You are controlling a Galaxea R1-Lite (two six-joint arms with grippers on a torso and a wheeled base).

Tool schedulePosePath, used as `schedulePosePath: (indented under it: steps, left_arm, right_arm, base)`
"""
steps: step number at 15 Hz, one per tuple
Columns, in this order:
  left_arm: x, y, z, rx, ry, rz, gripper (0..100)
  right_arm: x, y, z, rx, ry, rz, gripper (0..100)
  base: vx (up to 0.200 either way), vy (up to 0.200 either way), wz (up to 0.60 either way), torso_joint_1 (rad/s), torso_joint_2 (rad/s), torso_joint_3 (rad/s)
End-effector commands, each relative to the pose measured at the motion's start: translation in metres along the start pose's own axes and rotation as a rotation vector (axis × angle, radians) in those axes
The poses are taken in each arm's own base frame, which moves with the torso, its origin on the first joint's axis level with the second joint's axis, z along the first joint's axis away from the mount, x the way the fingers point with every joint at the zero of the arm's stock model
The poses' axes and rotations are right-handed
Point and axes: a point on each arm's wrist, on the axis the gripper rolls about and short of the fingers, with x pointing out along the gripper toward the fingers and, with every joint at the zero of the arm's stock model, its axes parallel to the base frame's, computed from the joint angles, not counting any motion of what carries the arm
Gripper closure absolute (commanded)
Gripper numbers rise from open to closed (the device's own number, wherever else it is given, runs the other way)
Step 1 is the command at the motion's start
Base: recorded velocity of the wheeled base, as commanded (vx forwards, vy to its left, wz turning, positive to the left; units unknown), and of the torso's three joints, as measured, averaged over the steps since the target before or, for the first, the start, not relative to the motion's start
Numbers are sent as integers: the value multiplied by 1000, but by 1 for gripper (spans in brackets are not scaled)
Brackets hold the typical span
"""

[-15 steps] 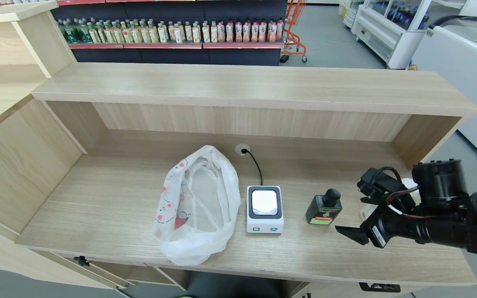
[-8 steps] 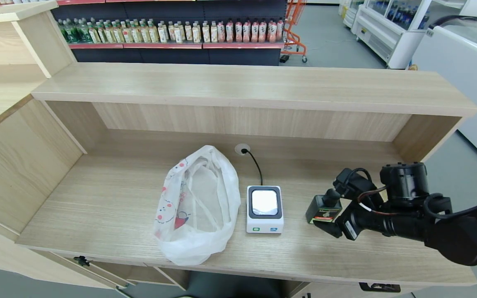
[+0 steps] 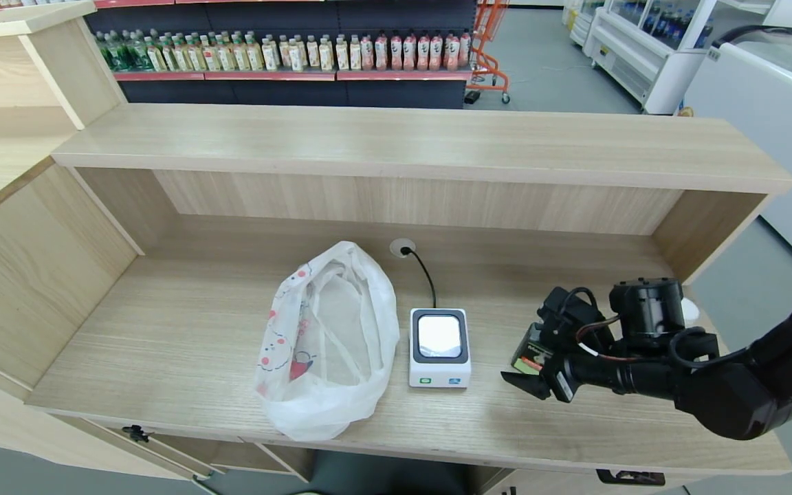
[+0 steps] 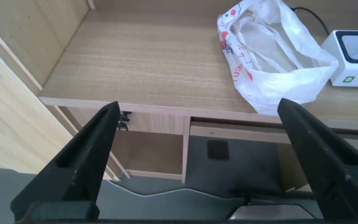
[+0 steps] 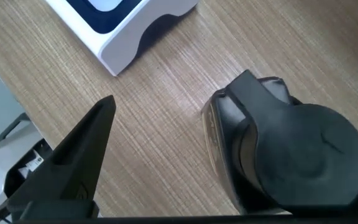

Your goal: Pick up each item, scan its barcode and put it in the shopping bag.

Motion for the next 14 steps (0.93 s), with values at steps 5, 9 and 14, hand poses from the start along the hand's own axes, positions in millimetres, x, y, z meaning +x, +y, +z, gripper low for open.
schedulePosePath:
  steps: [5,9,14]
  left_arm:
    - [0,0,0,0,0,0,0]
    - [0,0,0,0,0,0,0]
    - [0,0,0,0,0,0,0]
  right_arm:
    - [2,-1,-12,16,13,-11,100]
    - [-15,-10,-4,19,-28,-62,100]
    - [-89,3,42,-6,-176,-121,100]
  base:
    - [0,0,0,0,0,0]
    - [0,0,0,0,0,0]
    - [0,0,0,0,0,0]
